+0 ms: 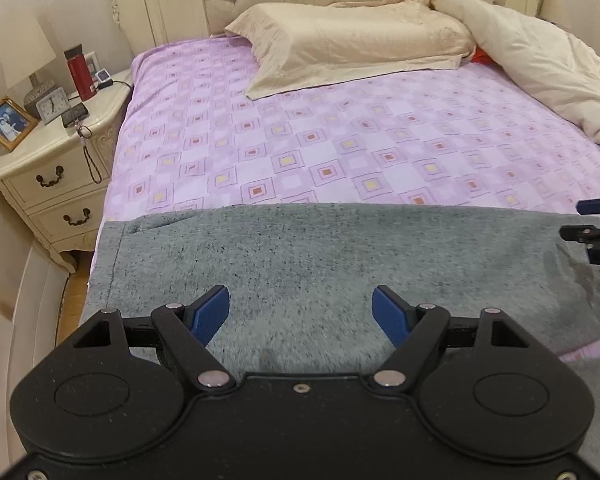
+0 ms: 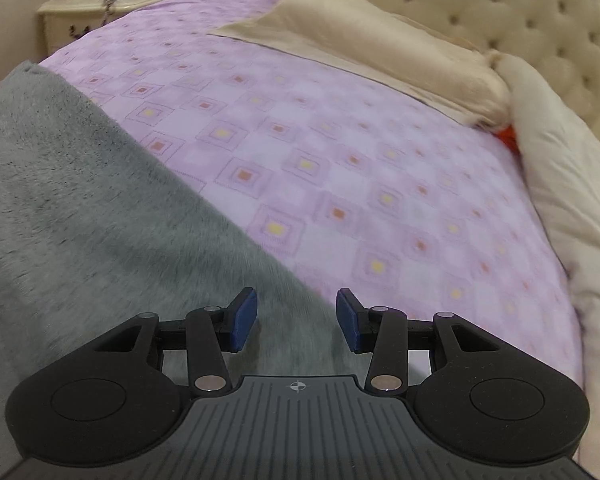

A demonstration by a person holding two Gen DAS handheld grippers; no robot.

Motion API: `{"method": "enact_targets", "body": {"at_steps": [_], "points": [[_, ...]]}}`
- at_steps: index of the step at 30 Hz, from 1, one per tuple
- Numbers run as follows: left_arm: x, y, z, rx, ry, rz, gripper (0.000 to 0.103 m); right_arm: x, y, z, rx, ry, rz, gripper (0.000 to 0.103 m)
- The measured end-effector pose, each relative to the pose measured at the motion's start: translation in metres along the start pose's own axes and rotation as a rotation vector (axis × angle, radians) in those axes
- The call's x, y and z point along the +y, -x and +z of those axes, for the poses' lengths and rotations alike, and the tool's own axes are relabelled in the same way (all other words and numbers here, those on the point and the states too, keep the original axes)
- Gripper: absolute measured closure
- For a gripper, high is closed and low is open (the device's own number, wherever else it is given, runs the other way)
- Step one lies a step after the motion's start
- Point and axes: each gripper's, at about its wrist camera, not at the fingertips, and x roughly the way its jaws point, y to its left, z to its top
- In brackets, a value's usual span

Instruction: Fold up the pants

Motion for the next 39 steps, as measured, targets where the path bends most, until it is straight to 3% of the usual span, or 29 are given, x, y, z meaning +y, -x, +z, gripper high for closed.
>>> {"method": "enact_targets", "body": {"at_steps": [7,12,14,15,25,31,39], "points": [[0.009,-0.017,0.007,0.012,0.013,0.023,0.024,-0.012,-0.025,0.010,0.016,0.056,0.123,0.061],[0.012,-0.024,0.008,0.022,0.024,0.032,0.024,-0.036,-0.028,0.010,0.121,-0.205,0.221,0.062],[0.011,-0.026,0.009,0.022,0.025,0.032,0.024,-0.036,-0.023,0.007,0.109,-0.180,0.256,0.082],[0.011,-0.026,0.009,0.019,0.027,0.032,0.024,-0.035,-0.020,0.006,0.108,-0.176,0.277,0.098],[0.007,-0.017,0.020,-0.015,0.045,-0.010,0.024,0.025,0.083,-0.034,-0.101,0.044,0.122,0.098],[0.004,-0.021,0.041,-0.012,0.089,-0.046,0.024,0.070,0.107,-0.055,-0.163,0.154,0.061,0.098],[0.003,-0.051,0.055,0.128,0.169,-0.092,0.023,0.104,0.111,-0.077,-0.177,0.267,0.006,0.098]]}}
